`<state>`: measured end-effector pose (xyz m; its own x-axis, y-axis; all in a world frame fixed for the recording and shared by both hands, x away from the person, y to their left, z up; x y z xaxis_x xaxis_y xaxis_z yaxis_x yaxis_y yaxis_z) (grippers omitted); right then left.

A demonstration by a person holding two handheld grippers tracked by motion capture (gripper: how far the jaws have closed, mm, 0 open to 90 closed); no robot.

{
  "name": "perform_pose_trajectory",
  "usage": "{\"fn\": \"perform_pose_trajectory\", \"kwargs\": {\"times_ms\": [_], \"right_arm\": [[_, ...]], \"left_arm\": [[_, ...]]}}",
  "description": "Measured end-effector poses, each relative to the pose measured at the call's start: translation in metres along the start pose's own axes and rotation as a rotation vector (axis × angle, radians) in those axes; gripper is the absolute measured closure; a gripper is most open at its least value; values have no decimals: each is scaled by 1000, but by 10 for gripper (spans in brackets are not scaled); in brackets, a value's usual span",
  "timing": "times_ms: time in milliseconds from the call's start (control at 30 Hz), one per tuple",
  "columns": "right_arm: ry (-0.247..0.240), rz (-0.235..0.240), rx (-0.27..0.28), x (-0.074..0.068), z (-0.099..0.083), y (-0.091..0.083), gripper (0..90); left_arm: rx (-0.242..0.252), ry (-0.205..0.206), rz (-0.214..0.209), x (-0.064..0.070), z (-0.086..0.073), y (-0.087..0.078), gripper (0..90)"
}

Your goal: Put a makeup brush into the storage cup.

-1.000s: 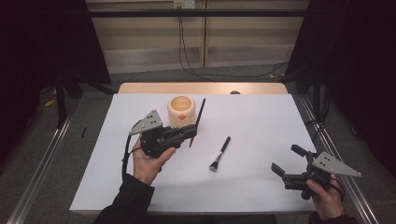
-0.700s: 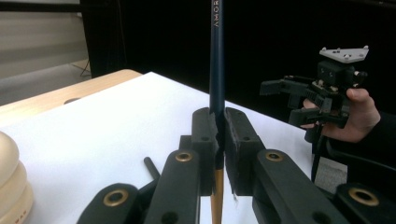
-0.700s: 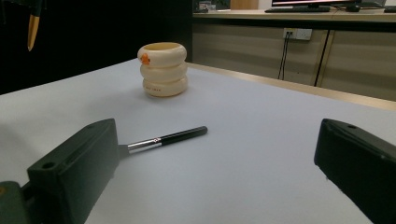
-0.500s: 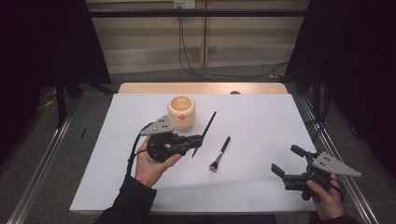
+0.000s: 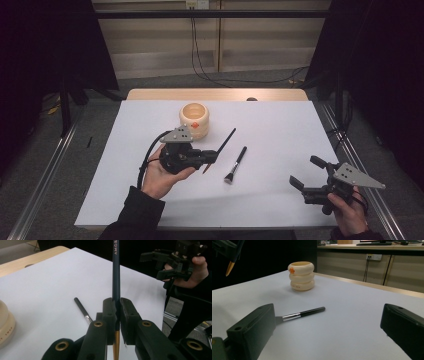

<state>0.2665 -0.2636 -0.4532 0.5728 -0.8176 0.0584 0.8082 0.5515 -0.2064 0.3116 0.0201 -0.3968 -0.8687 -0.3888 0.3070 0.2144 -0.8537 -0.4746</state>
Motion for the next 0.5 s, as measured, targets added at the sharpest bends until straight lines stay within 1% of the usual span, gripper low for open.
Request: {"fn": "perform_pose_trajectory", "kwargs": {"times_ms": [67, 167, 233, 267, 300, 333, 400, 433, 467, 500], "right_arm": [[-8, 9, -2, -1, 0, 0, 0], [-15, 13, -2, -2, 0, 1, 0], [-13, 12, -2, -2, 0, 1, 0], [-13, 12, -2, -2, 0, 1, 0], [-12, 14, 1, -2, 0, 1, 0], [-16, 16, -3, -2, 0, 1, 0], [-21, 24, -2, -3, 0, 2, 5], [-21, 24, -2, -3, 0, 2, 5], [-20, 37, -6, -5, 0, 1, 11], [-14, 39, -10, -6, -1, 0, 12]], "left_arm": [[-16, 12, 10, -1, 0, 1, 835], [-43, 19, 10, 0, 0, 1, 835], [-61, 13, 15, -1, 0, 3, 835], [-61, 13, 15, -1, 0, 3, 835], [-67, 13, 22, -3, 0, 5, 835], [-87, 17, 32, -5, 0, 6, 835], [-92, 13, 39, -6, 1, 9, 835], [-105, 15, 39, -7, -1, 11, 835], [-106, 14, 35, -6, -4, 14, 835], [-118, 11, 33, -5, -7, 17, 836]]}}
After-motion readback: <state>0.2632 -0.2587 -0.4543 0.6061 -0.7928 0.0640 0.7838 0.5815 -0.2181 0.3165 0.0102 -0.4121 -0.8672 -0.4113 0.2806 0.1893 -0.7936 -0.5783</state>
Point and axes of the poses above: each handheld gripper's, and its own axes: y roughly forward along the jaws, z roughly out of its top, x roughly to its right, the point moved 9 cm from there along y, roughly forward along the jaws, and after that the axes turned 7 degrees about -y, right-handed, at the moved point
